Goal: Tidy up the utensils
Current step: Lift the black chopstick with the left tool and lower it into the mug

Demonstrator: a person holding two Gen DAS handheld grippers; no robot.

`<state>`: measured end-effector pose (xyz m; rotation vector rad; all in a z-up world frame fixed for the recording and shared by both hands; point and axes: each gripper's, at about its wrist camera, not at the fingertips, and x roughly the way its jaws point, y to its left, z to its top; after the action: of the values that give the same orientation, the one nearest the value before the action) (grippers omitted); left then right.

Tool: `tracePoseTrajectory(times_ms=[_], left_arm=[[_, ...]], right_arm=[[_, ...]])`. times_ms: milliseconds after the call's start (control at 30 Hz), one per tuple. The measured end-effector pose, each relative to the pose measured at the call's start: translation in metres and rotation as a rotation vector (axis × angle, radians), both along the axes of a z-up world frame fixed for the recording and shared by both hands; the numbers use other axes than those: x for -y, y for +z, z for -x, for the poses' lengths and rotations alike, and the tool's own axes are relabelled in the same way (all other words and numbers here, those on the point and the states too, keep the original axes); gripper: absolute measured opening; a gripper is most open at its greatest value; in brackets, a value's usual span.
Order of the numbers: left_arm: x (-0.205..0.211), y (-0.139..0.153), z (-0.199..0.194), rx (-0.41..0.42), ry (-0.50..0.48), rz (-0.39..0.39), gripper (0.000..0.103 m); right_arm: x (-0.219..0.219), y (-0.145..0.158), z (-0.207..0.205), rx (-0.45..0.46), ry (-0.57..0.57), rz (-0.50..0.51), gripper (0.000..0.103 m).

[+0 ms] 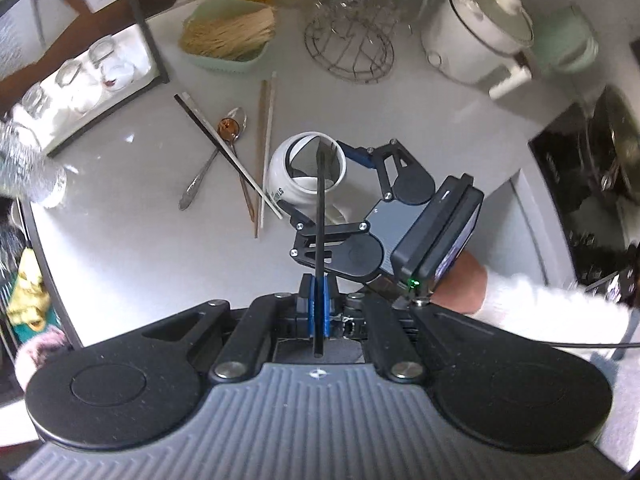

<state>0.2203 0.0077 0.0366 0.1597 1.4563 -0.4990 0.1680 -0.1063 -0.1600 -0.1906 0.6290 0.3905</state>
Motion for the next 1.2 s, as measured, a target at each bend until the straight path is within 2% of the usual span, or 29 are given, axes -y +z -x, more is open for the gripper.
tracePoseTrajectory(times_ms=[267, 500, 733, 800, 867, 1033, 1200], left_arm=[[0.037, 0.0, -0.025, -0.043, -0.19, -0.126, 0.005], [0.058, 0.0, -0.05, -0.029, -0.268, -0.19, 0.005], [0.08, 0.012, -0.065, 0.034, -0.352, -0.213, 0.006], [0.089, 0.018, -0.069, 0.061, -0.4, -0.204, 0.005], [0.098, 0.021, -0.074, 0.091, -0.44, -0.227, 0.005], [0.116, 0.016, -0.086, 0.083, -0.458, -0.206, 0.005], [0.127, -0.001, -0.08, 0.067, -0.494, -0.207, 0.005]], right_arm=[[0.0, 0.0, 0.003, 0.0, 0.003, -0.001, 0.089], [-0.001, -0.001, 0.003, 0.003, -0.005, -0.005, 0.089], [-0.002, -0.002, 0.005, 0.01, -0.009, -0.008, 0.089], [-0.002, -0.002, 0.004, 0.007, -0.008, -0.006, 0.089], [-0.002, -0.001, 0.004, 0.005, -0.009, -0.006, 0.089], [-0.001, -0.001, 0.007, 0.007, -0.003, -0.007, 0.089], [0.0, -0.001, 0.008, 0.01, 0.007, -0.007, 0.089]])
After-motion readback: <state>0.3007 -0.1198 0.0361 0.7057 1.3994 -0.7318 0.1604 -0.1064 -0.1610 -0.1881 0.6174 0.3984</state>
